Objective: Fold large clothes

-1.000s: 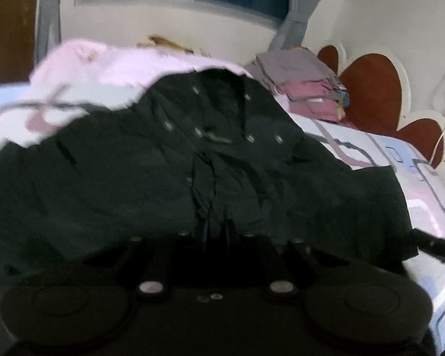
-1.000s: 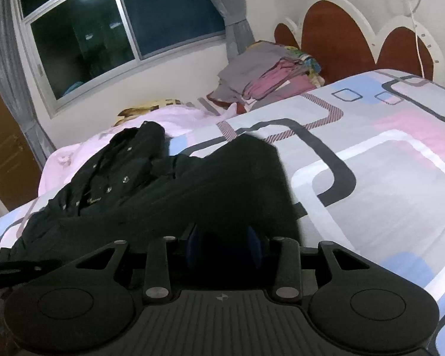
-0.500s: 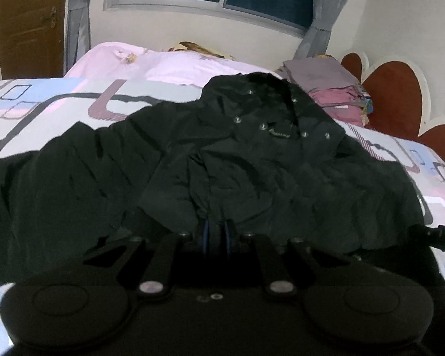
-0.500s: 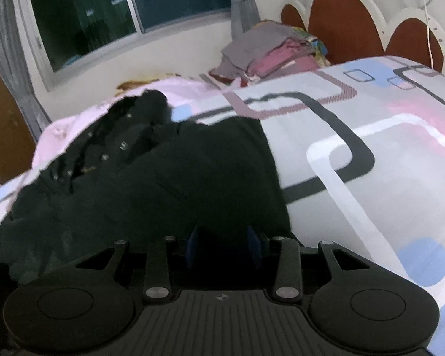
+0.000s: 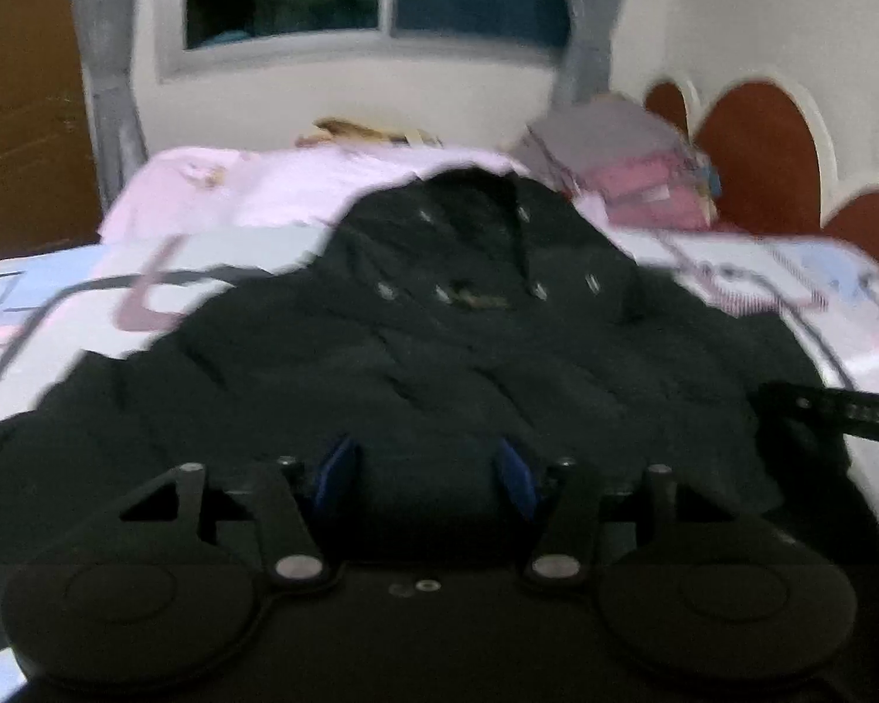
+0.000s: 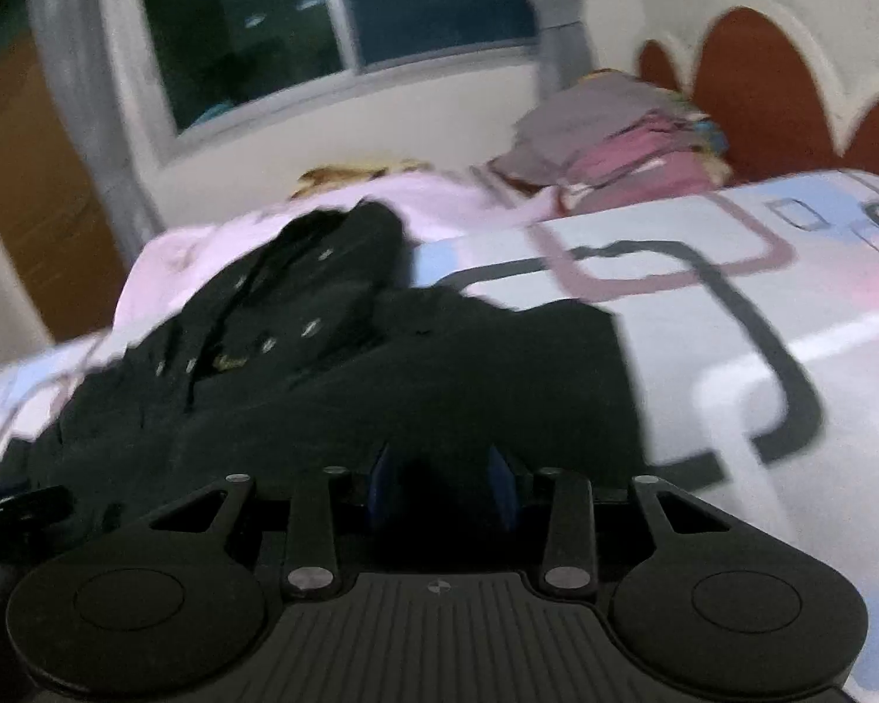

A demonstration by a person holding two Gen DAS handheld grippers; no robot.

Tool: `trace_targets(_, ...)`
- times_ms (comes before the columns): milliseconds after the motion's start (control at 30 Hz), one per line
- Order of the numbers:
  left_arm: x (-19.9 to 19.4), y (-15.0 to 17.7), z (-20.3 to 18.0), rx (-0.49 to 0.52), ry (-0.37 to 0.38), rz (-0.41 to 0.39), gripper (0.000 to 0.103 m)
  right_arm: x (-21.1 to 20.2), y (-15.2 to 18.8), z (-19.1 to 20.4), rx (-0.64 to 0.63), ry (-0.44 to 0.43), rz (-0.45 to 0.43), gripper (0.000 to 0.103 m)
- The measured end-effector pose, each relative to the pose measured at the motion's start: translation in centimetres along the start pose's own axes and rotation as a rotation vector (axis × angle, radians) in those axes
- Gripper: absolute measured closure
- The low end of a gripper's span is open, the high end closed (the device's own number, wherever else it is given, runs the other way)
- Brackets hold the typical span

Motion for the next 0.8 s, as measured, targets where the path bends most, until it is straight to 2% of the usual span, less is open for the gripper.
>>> trace_targets(33,0.7,0.3,-0.4,0.008,-0.004,0.012,0.052,0.8,0.5,0.1,-0.026,0.007,0.029,0.085)
trace_targets(100,2.2,1.7,-0.1,0.015,-0.037,0.052,0.051,1.8,1.3,-1.0,-0.07,0.059,0.054,0.089)
trace_targets(133,2.7,2.6,0.4,0.005,-0.046,0.074,0.051,2.3,1.6,-2.1,-0.074,0.099,0.069,0.103)
trace_targets(200,2.8,3.2,0.9,0.0,-0.048,0.075,0.05,2.4,1.8,-3.4,-0.029,0.063,0.084,0.103)
trace_targets(333,2.0,2.7,1.0,0.017,-0.088,0.071,0.053,1.8,1.6,-3.1,-0.052,0.057,0.087,0.103)
trace_targets(400,1.1,0.9,0.2,0.041,-0.107,0.007,0.05,1.2,0.3,-2.3,-0.059,0.03,0.052,0.103)
trace_targets(467,0.9,-0.9,-1.3,0.049,-0.073,-0.031,0.043,1.6,-1.0,-1.2,-0.079,0.02,0.028,0.103)
trace_targets(533,1.7,-2.3,-2.9,0.031,-0.022,-0.033,0.042,2.6,-1.9,-0.2,-0.089,0.001,0.041,0.103)
trace_targets(567,2.3,-2.7,-3.4,0.033,-0.021,-0.032,0.042,3.1,-2.3,0.3,-0.099,-0.007,0.036,0.101)
trace_targets(600,2.9,-3.0,-3.6,0.04,-0.024,-0.028,0.042,3.6,-2.6,0.6,-0.114,-0.004,0.036,0.086)
trace_targets(633,3.6,-3.1,-3.8,0.045,-0.022,-0.01,0.043,4.0,-2.8,0.8,-0.127,-0.001,0.036,0.055)
trace_targets(667,4.2,-3.1,-3.9,0.048,-0.02,0.008,0.043,4.1,-3.2,0.8,-0.14,-0.011,0.017,0.049)
trace_targets(700,4.6,-3.1,-3.9,0.056,-0.023,0.014,0.043,4.2,-3.5,0.7,-0.157,-0.013,0.0,0.049)
trace_targets(767,5.3,-2.7,-2.9,0.071,-0.067,0.023,0.043,4.9,-3.9,-1.2,-0.163,0.043,0.013,0.051)
trace_targets(800,5.5,-2.3,-2.2,0.065,-0.086,0.034,0.043,5.2,-4.0,-2.7,-0.134,0.064,0.025,0.065)
Point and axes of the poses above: each gripper's, at about its wrist camera, not at the fingertips, and x roughly the way its jaws point, z to its left, y to its underside, the point moved 10 cm from there along x, roughly the way its jaws point, and after that the axes turned 3 degrees about x, right-handed, at the moved point
